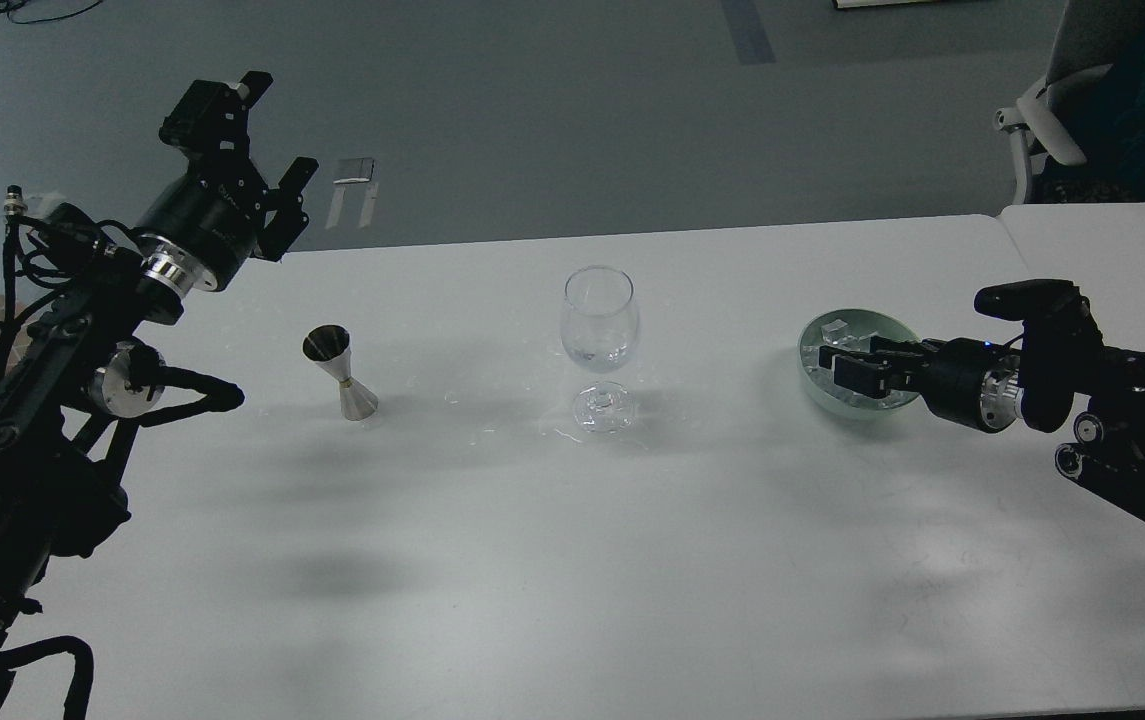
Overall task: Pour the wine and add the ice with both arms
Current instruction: 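Grasp an ice cube from the green bowl with the right gripper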
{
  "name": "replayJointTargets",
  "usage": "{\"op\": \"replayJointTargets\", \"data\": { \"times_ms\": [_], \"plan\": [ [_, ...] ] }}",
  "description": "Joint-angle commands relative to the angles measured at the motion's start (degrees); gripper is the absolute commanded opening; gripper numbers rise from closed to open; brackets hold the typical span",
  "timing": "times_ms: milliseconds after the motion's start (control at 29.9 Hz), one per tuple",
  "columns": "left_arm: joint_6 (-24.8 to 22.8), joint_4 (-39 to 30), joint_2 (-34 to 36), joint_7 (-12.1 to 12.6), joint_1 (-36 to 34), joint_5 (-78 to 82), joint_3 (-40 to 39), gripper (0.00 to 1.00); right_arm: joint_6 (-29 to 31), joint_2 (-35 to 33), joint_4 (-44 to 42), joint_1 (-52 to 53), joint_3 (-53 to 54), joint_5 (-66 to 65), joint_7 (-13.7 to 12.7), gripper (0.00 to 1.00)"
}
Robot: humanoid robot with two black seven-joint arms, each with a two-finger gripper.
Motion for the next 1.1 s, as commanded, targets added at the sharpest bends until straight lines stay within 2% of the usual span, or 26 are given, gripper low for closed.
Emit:
{"op": "replayJointTargets", "data": {
  "times_ms": [0,568,668,769,1069],
  "plan": [
    [0.0,-0.2,-0.2,0.0,0.0,-0.1,0.0,0.98,0.0,0.0,0.0,-0.1,0.0,0.0,0.0,0.63],
    [0.0,-0.6,-0.4,0.0,0.4,0.0,0.0,0.98,0.0,0.6,-1.0,-0.2,-0.1,0.0,-1.2,0.61],
    [0.0,-0.6,-0.4,0.0,0.5,0.0,0.0,0.98,0.1,1.2,-1.0,-0.2,-0.1,-0.1,-1.3,0.55],
    [0.0,-0.6,-0.4,0.0,0.5,0.0,-0.1,0.98,0.1,1.2,-1.2,-0.2,-0.6,0.0,-1.3,0.55],
    [0.1,-0.6,-0.4,0.0,0.5,-0.1,-0.1,0.98,0.0,1.3,-1.2,0.5,-1.6,0.0,-1.3,0.41]
  ]
}}
